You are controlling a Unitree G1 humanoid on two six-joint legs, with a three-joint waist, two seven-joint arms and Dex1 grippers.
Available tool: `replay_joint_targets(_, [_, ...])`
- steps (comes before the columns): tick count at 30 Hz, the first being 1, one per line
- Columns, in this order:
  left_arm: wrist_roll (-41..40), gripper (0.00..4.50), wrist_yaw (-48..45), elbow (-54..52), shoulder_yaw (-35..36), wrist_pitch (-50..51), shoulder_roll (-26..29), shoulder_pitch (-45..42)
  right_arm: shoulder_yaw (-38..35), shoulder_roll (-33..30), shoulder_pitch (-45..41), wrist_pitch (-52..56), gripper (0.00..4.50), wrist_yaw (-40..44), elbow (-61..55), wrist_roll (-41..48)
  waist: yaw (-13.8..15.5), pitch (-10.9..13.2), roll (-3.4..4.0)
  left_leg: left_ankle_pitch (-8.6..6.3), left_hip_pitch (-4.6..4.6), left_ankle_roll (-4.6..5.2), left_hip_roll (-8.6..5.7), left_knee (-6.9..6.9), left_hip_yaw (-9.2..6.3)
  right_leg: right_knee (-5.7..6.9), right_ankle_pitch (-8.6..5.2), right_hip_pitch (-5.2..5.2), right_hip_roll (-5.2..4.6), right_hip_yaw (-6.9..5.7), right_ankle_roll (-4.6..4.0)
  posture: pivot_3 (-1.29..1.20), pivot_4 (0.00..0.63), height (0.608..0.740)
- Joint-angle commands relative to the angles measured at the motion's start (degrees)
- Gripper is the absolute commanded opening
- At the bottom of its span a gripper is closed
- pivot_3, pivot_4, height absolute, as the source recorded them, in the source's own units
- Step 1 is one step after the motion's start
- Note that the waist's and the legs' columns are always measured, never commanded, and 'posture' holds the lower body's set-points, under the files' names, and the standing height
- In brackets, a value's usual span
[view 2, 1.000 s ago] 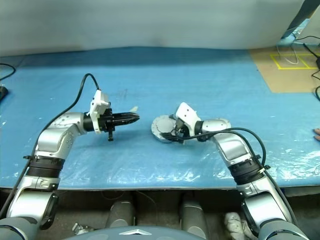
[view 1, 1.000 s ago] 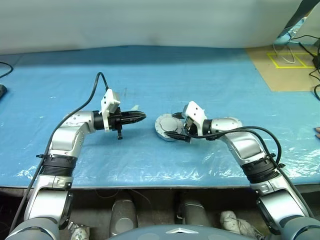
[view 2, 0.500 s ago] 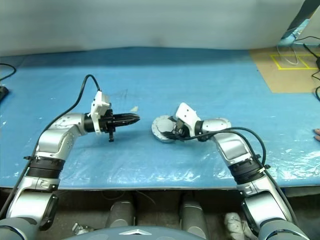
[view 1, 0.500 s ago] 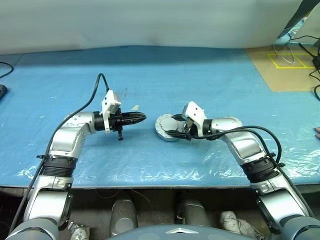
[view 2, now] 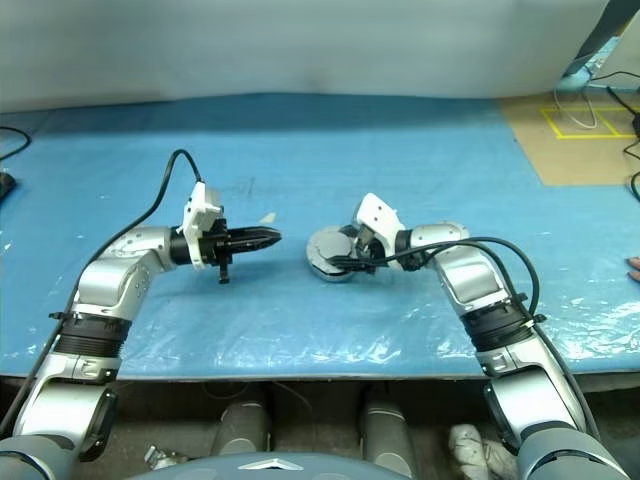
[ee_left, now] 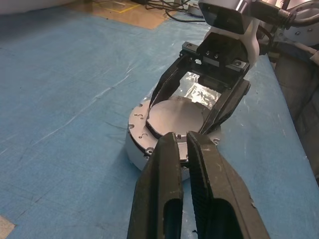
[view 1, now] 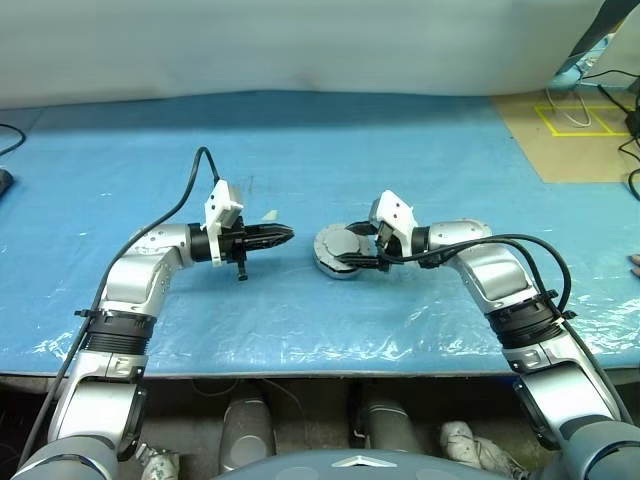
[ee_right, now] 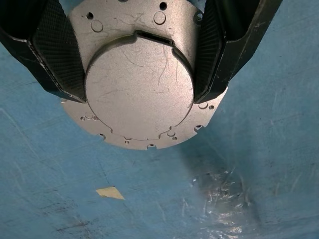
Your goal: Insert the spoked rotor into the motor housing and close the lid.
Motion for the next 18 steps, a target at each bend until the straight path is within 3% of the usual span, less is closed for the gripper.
replay_joint_targets(1, [-1.0,0.37,0.1,-2.1,0.0,-0.9,0.1,0.2,0.2,-0.1,0.0,-2.6,2.97,-0.3,-0.3,-1.4,0.0,0.0,0.0,0.0,0.0,0.0,0.0,0.01,0.0,0.0,0.0,0.0,0.0,0.0,0.0,0.0,0.15,0.74])
replay_joint_targets(18, [-1.3,0.37,0.8,-2.5,-0.8,-0.6,-0.2,-0.3,3.0,1.4,4.6,-6.3,2.97,-4.7,5.3,-6.3,-0.1,0.0,0.0,0.0,0.16,0.0,0.0,0.11,0.02,0.15,0.0,0.22,-0.01,0.06,-0.01,0.0,0.15,0.74])
